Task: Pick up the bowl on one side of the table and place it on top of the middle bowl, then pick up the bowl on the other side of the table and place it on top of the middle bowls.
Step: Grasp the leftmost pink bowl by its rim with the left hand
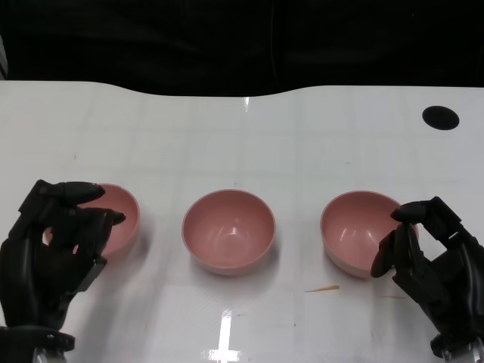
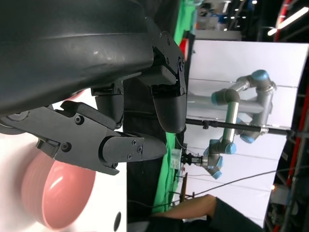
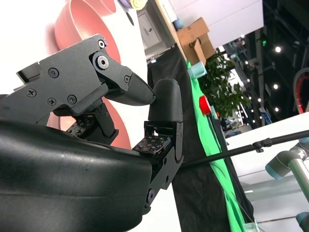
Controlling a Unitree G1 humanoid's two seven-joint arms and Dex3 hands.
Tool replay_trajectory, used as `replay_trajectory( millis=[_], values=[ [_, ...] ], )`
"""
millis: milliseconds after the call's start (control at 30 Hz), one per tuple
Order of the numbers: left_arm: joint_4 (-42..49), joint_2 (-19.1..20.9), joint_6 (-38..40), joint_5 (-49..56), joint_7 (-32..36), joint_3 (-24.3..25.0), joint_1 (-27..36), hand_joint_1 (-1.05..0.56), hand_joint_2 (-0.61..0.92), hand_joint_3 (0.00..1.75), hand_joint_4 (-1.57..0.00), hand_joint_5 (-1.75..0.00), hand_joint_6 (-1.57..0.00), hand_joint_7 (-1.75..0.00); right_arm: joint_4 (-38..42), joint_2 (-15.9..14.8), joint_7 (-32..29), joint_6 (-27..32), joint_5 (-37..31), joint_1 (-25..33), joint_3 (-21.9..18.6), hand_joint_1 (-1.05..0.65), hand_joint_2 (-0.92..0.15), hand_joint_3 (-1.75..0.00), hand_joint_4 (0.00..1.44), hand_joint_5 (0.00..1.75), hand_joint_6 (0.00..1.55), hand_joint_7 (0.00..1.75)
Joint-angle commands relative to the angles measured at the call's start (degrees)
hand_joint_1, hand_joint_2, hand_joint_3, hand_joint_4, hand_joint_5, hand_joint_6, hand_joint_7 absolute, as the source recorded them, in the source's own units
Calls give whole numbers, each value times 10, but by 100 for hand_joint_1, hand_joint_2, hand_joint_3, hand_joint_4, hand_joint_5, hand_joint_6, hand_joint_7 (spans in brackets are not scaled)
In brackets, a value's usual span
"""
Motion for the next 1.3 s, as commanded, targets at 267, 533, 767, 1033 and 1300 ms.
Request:
replay_trajectory(
  millis=[267, 533, 767, 1033, 1300],
  values=[
    [-72, 34, 8, 86, 75, -19, 19, -36, 90, 29, -42, -132, -54, -105, -33, 2, 13, 1, 23, 10, -4, -8, -65, -98, 86, 175, 72, 149],
    [-201, 114, 102, 226, 92, -31, 58, -23, 92, 15, -45, -122, -58, -88, -69, -2, 28, 16, 41, 31, -1, -9, -67, -96, 86, 175, 72, 150],
    [-270, 144, 191, 291, 99, -51, 72, -20, 92, 1, -65, -90, -80, -39, -85, -6, 31, 32, 44, 35, 0, -8, -69, -91, 87, 175, 75, 146],
    [-292, 162, 226, 363, 115, -69, 79, -17, 89, 0, -78, -51, -93, -12, -104, -3, 21, 41, 38, 43, 4, -7, -68, -93, 86, 175, 76, 145],
    [-292, 196, 237, 484, 143, -104, 82, -24, 83, 0, -83, -33, -96, -5, -117, -4, 9, 49, 33, 46, 6, -7, -68, -94, 86, 175, 72, 149]
  ],
)
